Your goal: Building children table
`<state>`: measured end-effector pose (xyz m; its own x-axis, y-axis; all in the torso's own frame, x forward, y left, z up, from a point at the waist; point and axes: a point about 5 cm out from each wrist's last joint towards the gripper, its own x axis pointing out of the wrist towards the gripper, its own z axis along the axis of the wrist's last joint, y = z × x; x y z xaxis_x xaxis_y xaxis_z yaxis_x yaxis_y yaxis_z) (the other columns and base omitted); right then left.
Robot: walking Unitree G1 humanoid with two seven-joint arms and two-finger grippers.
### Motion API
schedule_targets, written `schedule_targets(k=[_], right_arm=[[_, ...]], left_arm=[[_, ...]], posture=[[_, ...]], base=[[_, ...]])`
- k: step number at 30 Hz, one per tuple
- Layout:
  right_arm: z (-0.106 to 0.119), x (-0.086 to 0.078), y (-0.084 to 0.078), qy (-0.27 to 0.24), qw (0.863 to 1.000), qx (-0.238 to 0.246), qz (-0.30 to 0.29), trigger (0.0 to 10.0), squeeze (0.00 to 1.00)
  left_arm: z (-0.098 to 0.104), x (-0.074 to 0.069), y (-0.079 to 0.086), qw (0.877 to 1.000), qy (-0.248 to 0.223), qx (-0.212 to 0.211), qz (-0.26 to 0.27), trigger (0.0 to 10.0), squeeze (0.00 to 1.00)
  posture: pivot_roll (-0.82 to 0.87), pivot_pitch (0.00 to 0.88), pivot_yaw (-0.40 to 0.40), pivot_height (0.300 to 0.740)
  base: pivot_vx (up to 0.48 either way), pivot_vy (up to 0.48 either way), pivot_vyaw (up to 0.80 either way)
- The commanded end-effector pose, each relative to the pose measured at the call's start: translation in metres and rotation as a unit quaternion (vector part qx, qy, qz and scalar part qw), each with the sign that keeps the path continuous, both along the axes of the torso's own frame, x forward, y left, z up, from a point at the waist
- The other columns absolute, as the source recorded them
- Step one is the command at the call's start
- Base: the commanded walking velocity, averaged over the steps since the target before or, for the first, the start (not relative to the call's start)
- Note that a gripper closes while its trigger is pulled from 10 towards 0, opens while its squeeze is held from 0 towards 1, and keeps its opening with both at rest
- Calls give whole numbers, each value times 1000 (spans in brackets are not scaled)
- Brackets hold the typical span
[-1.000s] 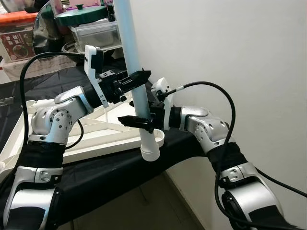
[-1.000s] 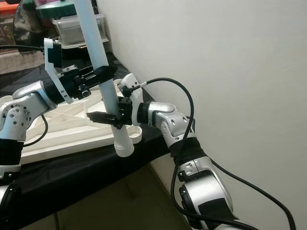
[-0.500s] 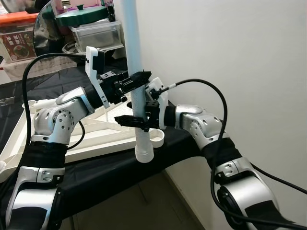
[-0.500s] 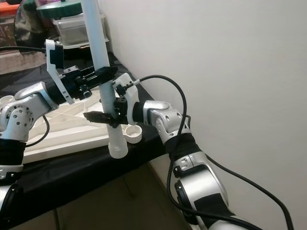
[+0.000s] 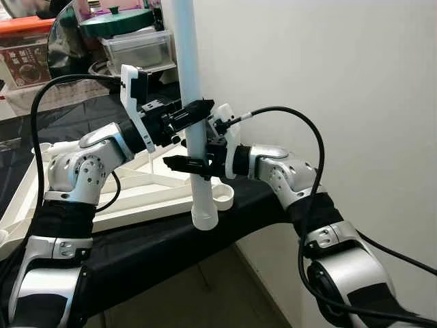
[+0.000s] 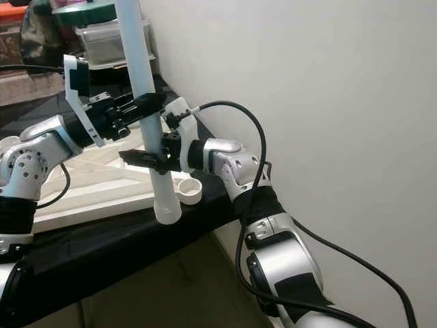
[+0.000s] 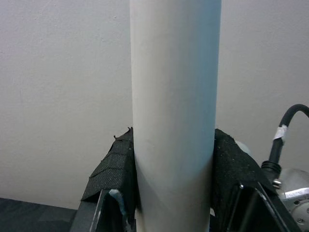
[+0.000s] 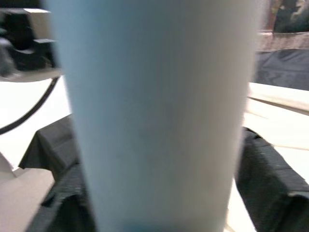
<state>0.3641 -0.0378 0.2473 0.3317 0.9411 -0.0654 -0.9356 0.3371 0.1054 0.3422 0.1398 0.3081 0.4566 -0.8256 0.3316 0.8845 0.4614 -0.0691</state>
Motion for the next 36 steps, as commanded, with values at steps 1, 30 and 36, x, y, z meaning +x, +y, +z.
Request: schedule_targets(k=[1,30,36], right_arm=[[5,-5,10,-5,1000,5,23,0,0],[-10,0,19,12,1000,-20,-12,10000,0],[-7,3,19,14,1000,-11,-25,10000,0]], left_arm=[[7,-1,-2,1000,-19,-8,-9,10000,0],[9,1,1,1000,-27,-9,3,10000,0],[8,1,-1,1000,-26,-9,1,10000,0]], posture=[[-32,0,35,740],[-37,0,35,740],[-37,0,35,740]], base=[[0,0,0],[0,0,0],[0,0,0]])
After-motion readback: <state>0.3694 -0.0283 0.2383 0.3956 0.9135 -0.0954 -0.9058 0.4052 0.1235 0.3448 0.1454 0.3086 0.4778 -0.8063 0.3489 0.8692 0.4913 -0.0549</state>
